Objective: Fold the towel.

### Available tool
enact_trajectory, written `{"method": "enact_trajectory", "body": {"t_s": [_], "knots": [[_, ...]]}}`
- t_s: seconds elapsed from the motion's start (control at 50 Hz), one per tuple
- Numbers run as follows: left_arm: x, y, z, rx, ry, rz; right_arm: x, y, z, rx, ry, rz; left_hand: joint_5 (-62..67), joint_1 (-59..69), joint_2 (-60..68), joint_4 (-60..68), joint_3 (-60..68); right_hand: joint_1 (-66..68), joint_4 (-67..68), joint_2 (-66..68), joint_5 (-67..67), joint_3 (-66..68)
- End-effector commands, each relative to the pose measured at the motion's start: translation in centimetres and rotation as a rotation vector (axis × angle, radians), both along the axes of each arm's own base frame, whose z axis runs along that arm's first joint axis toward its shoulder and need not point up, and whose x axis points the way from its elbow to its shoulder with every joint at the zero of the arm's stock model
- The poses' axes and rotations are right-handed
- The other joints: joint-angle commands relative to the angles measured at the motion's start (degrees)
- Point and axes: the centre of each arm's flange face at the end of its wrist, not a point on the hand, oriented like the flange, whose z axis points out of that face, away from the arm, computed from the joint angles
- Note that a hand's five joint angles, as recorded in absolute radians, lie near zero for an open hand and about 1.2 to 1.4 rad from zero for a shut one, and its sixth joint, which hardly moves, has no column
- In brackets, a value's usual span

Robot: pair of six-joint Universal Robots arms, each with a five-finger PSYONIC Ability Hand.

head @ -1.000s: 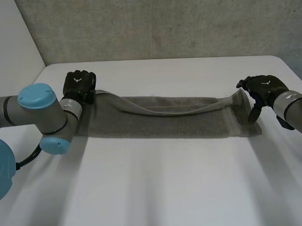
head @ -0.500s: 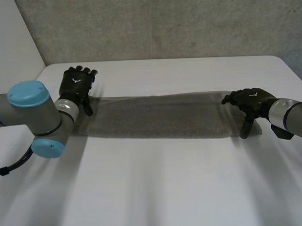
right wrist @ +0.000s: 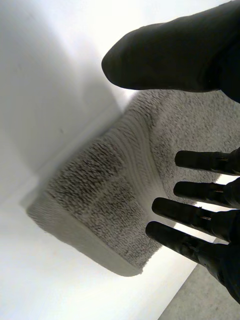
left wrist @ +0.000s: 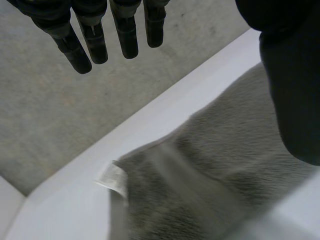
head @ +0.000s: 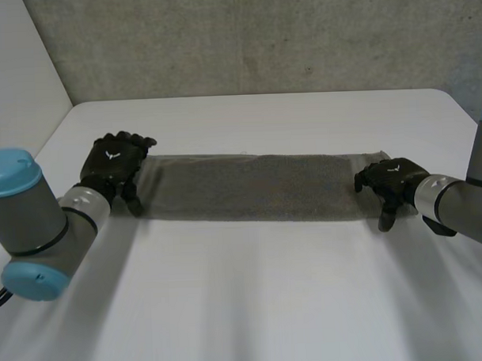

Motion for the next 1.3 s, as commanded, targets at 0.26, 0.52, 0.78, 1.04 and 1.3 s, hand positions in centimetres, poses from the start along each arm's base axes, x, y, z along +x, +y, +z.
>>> {"method": "enact_trajectory", "body": {"t_s": [0.26,0.52,0.78,1.04,1.3], "knots": [[0.4,1.6,-0.7,0.121,0.178,-0.030,-0.6,-0.4,-2.3,-0.117,0.019,-0.011,-12.7,-5.0,-4.1,-4.4,-3.6,11.7,11.4,12.3,10.6,11.7],[0.5,1.6,-0.8,0.122,0.178,-0.029,-1.6,-1.5,-2.5,-0.173,0.069,-0.075,-12.7,-5.0,-4.1,-4.4,-3.6,12.5,12.3,13.1,11.4,12.6],[0.5,1.7,-0.8,0.125,0.178,-0.029,-1.7,-1.8,-3.7,-0.163,0.102,-0.065,-12.7,-5.0,-4.1,-4.4,-3.6,18.6,18.3,19.1,17.5,18.6],[0.5,1.8,-0.4,0.114,0.180,-0.032,-4.1,-3.9,-3.1,-0.204,0.146,-0.167,-12.7,-5.0,-4.1,-4.4,-3.6,54.9,54.6,55.4,53.8,54.9],[0.6,2.0,1.7,0.054,0.193,-0.036,-12.3,-9.3,1.1,-0.383,0.359,-0.345,-12.7,-5.0,-4.1,-4.4,-3.6,54.9,54.6,55.4,53.8,54.9]]}}
